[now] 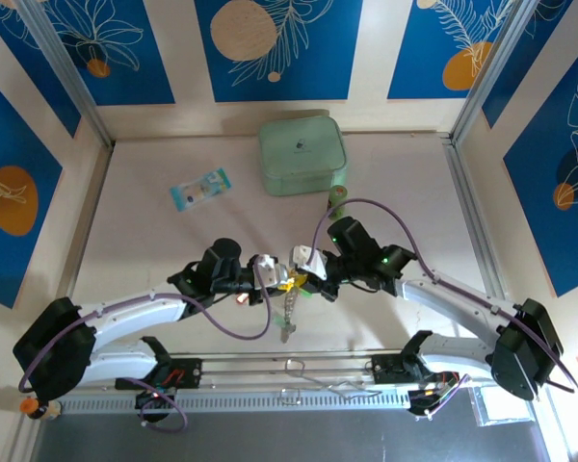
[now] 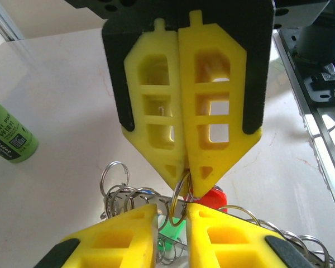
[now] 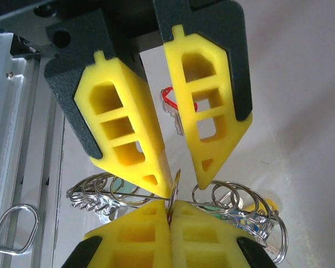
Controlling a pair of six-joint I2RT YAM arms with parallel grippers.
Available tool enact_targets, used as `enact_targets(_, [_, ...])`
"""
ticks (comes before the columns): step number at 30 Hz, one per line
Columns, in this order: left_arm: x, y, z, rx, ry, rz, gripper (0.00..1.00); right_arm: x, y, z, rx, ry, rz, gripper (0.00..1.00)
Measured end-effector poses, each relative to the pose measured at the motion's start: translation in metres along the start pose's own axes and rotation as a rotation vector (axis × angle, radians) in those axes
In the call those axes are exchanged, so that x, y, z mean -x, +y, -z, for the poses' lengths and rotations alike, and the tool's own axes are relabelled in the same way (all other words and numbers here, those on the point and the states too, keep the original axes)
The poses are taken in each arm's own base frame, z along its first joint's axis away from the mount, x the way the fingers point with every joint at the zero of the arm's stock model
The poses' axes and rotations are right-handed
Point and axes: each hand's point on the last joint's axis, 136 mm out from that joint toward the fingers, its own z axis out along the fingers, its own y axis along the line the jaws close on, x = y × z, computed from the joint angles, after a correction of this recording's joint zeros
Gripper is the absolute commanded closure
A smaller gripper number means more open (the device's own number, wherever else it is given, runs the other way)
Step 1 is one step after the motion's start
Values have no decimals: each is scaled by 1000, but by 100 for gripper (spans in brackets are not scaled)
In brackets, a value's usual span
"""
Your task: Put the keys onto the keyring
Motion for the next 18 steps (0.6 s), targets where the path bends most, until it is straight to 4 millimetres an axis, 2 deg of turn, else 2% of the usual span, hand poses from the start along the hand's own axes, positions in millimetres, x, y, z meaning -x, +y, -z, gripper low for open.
enact_targets(3, [0, -2, 0, -8, 1, -1, 85, 2, 0, -2, 2, 23, 29, 100])
enact_targets(9, [-2, -5, 0, -25, 6, -15, 100, 2, -2, -4, 2, 53, 61, 100])
enact_targets(10, [-2, -5, 0, -26, 7, -14, 100, 2, -1, -4, 3, 53, 61, 96])
enact_targets(12, [-2, -5, 1, -25, 6, -16, 100, 2, -1, -4, 1, 50, 60, 79])
enact_targets(13, [-1, -5, 1, -25, 4, -17, 100, 2, -1, -4, -3, 42, 57, 74])
enact_targets(15, [0, -6, 1, -25, 0, -15, 100, 2, 0, -3, -16, 7, 52, 70])
enact_targets(18, [4, -4, 1, -16, -19, -9, 100, -3, 4, 2, -33, -58, 14, 68])
